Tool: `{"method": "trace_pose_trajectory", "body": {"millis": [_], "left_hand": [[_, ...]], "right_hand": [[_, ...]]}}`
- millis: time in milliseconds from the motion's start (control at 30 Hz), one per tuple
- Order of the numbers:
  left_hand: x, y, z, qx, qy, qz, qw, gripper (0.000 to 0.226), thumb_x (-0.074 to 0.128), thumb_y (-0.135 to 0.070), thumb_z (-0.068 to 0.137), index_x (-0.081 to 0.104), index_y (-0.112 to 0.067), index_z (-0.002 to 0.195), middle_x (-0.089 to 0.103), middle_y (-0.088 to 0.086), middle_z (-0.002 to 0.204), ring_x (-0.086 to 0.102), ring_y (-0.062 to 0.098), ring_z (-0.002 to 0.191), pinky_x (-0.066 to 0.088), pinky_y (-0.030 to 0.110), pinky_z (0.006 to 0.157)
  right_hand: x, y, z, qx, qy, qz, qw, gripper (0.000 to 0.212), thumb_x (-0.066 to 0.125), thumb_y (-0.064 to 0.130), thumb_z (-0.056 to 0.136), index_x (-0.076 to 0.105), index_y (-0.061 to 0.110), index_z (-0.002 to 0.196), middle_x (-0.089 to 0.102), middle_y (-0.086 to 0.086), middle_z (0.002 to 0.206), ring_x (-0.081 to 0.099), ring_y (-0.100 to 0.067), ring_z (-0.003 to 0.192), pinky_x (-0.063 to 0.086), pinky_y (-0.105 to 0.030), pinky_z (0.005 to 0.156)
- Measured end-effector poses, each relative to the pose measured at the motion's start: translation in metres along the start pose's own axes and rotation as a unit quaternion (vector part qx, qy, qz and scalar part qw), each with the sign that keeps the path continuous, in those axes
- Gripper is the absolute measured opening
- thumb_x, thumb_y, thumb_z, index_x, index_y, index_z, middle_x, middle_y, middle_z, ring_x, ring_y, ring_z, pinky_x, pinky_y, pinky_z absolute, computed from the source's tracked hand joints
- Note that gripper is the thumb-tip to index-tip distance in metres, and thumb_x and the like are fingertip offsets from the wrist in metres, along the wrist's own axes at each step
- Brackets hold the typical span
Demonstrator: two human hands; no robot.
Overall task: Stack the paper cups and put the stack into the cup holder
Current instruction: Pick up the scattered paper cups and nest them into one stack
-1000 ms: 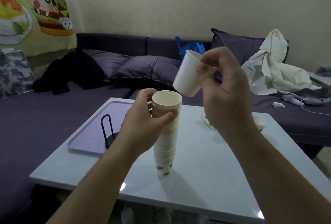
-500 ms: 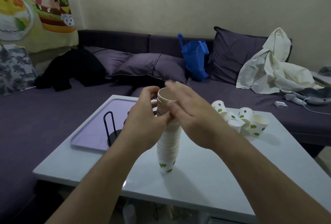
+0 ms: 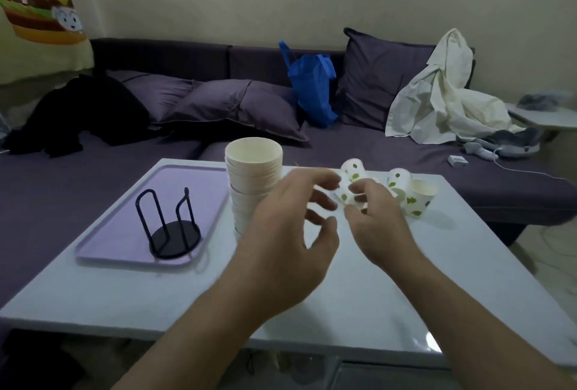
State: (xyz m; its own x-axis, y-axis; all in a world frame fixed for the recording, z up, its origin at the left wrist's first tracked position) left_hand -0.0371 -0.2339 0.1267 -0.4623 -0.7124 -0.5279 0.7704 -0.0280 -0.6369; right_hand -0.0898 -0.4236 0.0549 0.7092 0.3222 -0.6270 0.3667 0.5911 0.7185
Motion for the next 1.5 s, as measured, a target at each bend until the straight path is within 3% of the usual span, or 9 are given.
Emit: {"method": "trace_pose_trajectory", "body": {"millis": [133, 400, 567, 733, 833, 967, 1200, 1367, 1500], "left_hand": [[0.084, 0.075, -0.006, -0.153, 0.109, -0.012, 0.982, 0.043, 0.072, -0.022, 0.098, 0.052, -0.038, 0.133, 0.060, -0.020, 0.128, 0.066, 0.003, 0.105, 0.062, 0.022, 0.089], [0.138, 0.130, -0.011, -0.168, 0.133, 0.001, 0.977, 0.031, 0.068, -0.024, 0.098, 0.057, -0.034, 0.124, 0.062, -0.021, 0.117, 0.063, -0.007, 0.105, 0.057, 0.015, 0.088], [0.146, 0.136, -0.007, -0.208, 0.150, -0.015, 0.967, 0.030, 0.065, -0.029, 0.098, 0.055, -0.038, 0.124, 0.061, -0.023, 0.117, 0.063, -0.007, 0.105, 0.060, 0.020, 0.087], [0.144, 0.131, -0.010, -0.243, 0.138, -0.054, 0.959, 0.035, 0.067, -0.032, 0.098, 0.053, -0.034, 0.130, 0.060, -0.019, 0.124, 0.063, -0.006, 0.104, 0.052, 0.005, 0.072], [0.142, 0.127, -0.012, -0.271, 0.123, -0.105, 0.949, 0.071, 0.076, -0.046, 0.092, 0.037, -0.036, 0.150, 0.048, -0.017, 0.139, 0.061, 0.002, 0.117, 0.051, 0.010, 0.081], [0.143, 0.117, -0.018, -0.306, 0.123, -0.253, 0.910, 0.068, 0.077, -0.046, 0.089, 0.042, -0.034, 0.146, 0.058, -0.004, 0.137, 0.072, 0.015, 0.113, 0.065, 0.033, 0.088], [0.130, 0.113, -0.018, -0.277, 0.089, -0.172, 0.941, 0.054, 0.077, -0.042, 0.092, 0.040, -0.040, 0.131, 0.063, -0.002, 0.113, 0.071, 0.020, 0.081, 0.056, 0.018, 0.057], [0.135, 0.125, -0.021, -0.259, 0.099, -0.124, 0.953, 0.051, 0.075, -0.053, 0.089, 0.036, -0.048, 0.120, 0.063, -0.009, 0.106, 0.068, 0.008, 0.086, 0.050, 0.012, 0.069], [0.138, 0.134, -0.021, -0.260, 0.102, -0.109, 0.954, 0.052, 0.077, -0.055, 0.087, 0.036, -0.050, 0.119, 0.065, -0.008, 0.104, 0.066, 0.005, 0.088, 0.050, 0.013, 0.073]], "right_hand": [[0.002, -0.072, 0.029, 0.067, 0.006, -0.099, 0.993, 0.045, 0.060, 0.008, 0.096, 0.053, 0.014, 0.140, 0.046, -0.007, 0.142, 0.052, -0.020, 0.103, 0.045, -0.033, 0.087], [0.027, -0.141, 0.085, 0.086, 0.060, -0.286, 0.952, 0.080, 0.057, 0.043, 0.099, 0.020, 0.030, 0.167, 0.027, -0.005, 0.168, 0.030, -0.039, 0.143, 0.034, -0.047, 0.116], [0.023, -0.136, 0.091, 0.062, 0.035, -0.316, 0.946, 0.069, 0.059, 0.043, 0.096, 0.036, 0.030, 0.159, 0.044, -0.005, 0.153, 0.040, -0.036, 0.132, 0.039, -0.045, 0.107], [0.010, -0.130, 0.071, 0.105, 0.107, -0.242, 0.959, 0.045, 0.067, 0.040, 0.090, 0.058, 0.029, 0.133, 0.057, 0.000, 0.123, 0.060, -0.024, 0.103, 0.054, -0.039, 0.080], [0.003, -0.112, 0.053, 0.117, 0.172, -0.006, 0.978, 0.037, 0.078, 0.033, 0.087, 0.065, 0.019, 0.119, 0.065, 0.000, 0.104, 0.064, -0.020, 0.084, 0.049, -0.035, 0.071], [0.021, -0.067, 0.006, 0.130, 0.353, 0.257, 0.890, 0.030, 0.068, 0.021, 0.100, 0.068, -0.001, 0.120, 0.075, -0.015, 0.098, 0.073, -0.029, 0.085, 0.057, -0.038, 0.071], [-0.006, -0.113, 0.068, 0.106, 0.071, -0.072, 0.989, 0.038, 0.060, 0.020, 0.096, 0.060, 0.020, 0.134, 0.060, -0.002, 0.132, 0.064, -0.025, 0.110, 0.057, -0.044, 0.091], [0.017, -0.125, 0.132, 0.068, 0.105, -0.286, 0.950, 0.081, 0.065, 0.021, 0.091, 0.024, 0.026, 0.161, 0.032, -0.007, 0.159, 0.058, -0.034, 0.130, 0.049, -0.042, 0.084], [0.039, -0.132, 0.160, 0.084, 0.152, -0.339, 0.925, 0.084, 0.062, 0.026, 0.093, 0.017, 0.030, 0.164, 0.046, -0.012, 0.143, 0.057, -0.036, 0.126, 0.042, -0.042, 0.081]]}}
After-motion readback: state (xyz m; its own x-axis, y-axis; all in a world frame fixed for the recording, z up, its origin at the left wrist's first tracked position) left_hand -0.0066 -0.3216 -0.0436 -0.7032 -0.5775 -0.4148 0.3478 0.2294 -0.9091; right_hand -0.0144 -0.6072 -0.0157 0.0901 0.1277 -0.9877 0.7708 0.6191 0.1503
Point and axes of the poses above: each hand's wrist, its own z-axis towards the middle knuckle, its own x-axis out of the palm, y = z × x, the point moved 9 cm from there along z, towards the middle knuckle
